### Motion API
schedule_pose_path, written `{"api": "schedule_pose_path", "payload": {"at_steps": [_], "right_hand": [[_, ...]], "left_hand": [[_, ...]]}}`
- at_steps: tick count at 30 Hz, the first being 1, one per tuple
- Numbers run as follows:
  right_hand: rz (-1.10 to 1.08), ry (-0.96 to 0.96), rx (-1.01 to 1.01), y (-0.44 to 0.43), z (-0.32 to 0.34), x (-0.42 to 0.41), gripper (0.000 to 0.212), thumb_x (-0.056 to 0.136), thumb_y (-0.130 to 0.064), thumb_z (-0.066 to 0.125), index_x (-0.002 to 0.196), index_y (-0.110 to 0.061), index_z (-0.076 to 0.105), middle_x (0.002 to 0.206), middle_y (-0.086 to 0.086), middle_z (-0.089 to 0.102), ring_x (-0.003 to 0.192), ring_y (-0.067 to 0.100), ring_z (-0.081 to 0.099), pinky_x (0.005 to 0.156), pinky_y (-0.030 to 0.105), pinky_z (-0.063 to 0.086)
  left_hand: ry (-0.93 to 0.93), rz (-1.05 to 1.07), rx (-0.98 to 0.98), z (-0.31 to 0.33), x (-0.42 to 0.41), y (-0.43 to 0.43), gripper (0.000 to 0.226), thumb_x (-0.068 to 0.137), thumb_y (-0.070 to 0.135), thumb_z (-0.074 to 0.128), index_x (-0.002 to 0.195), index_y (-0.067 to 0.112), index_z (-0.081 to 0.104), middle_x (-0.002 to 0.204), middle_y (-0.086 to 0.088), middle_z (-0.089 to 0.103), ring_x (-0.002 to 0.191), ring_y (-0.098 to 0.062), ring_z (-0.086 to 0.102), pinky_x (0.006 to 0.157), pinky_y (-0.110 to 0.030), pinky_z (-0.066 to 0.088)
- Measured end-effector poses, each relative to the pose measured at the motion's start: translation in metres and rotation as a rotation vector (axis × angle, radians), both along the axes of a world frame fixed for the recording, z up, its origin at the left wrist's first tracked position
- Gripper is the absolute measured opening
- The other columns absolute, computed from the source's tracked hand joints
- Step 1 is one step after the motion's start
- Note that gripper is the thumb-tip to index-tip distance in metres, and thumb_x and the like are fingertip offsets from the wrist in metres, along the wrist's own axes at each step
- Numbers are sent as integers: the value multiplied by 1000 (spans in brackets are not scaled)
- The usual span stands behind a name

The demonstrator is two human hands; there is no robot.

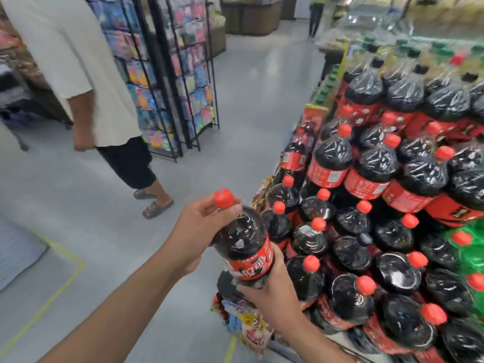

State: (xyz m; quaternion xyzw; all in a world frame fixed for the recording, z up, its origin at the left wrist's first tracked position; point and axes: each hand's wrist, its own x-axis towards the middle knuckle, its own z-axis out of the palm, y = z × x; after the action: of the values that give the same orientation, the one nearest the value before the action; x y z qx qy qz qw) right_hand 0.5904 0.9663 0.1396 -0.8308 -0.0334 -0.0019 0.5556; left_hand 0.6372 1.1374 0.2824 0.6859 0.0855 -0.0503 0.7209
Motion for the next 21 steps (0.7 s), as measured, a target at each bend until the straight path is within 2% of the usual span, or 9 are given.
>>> {"api": "schedule_pose_path", "payload": {"at_steps": [2,4,6,8,11,13,15,18,21], "right_hand": [[-29,21,-1,1,-1,8,94,64,-21,95,130,-57,39,127,-27,60,121,-5,58,99,27,52],[-82,5,-11,2,4,16,92,64,-22,95,136,-47,43,130,-23,60,124,0,57,103,31,51],[-134,-14,-9,6,9,24,87,70,-19,92,142,-34,46,136,-14,59,130,9,56,106,34,49],[-195,-6,-22,10,16,29,85,74,-25,90,146,-31,44,139,-13,56,132,11,54,107,33,47],[-348,32,-257,15,17,32,107,67,-55,87,155,-30,30,144,-13,48,136,8,44,112,29,41],[-435,130,-345,19,14,30,126,63,-61,88,161,-24,18,148,-8,40,136,12,43,108,23,39],[-500,210,-304,25,12,28,134,62,-62,90,163,-26,9,152,-7,36,136,11,44,105,25,42],[-581,216,-265,36,5,22,139,58,-67,90,162,-35,4,157,-10,37,138,6,41,104,23,43],[-626,214,-289,47,-2,16,132,61,-67,87,161,-41,4,157,-14,39,139,5,44,102,29,50]], "left_hand": [[0,-73,19,-5,18,-2,19,91,7,74,109,13,78,98,6,79,85,-3,71,66,-15,54],[-40,-184,47,-12,33,-7,21,88,4,76,105,16,79,99,6,80,89,-3,72,70,-13,53],[-84,-316,93,-21,46,-12,26,85,2,79,98,25,82,101,5,81,95,-3,72,77,-13,53],[-112,-437,115,-30,57,-15,30,84,4,81,94,32,83,104,8,80,101,-1,72,83,-13,53],[-152,-579,169,-44,80,-17,25,83,14,86,99,32,82,107,3,79,107,-8,71,92,-21,54],[-189,-657,204,-56,92,-18,22,83,17,86,100,30,81,106,-3,78,100,-8,71,90,-19,56],[-214,-733,219,-67,98,-19,23,84,19,86,104,30,81,104,5,79,98,-5,72,89,-21,56],[-251,-842,224,-87,100,-18,31,81,33,85,112,37,78,108,21,77,107,0,70,99,-31,55],[-267,-880,245,-110,99,-15,35,82,28,87,111,44,75,110,27,75,111,5,67,107,-35,51]]}}
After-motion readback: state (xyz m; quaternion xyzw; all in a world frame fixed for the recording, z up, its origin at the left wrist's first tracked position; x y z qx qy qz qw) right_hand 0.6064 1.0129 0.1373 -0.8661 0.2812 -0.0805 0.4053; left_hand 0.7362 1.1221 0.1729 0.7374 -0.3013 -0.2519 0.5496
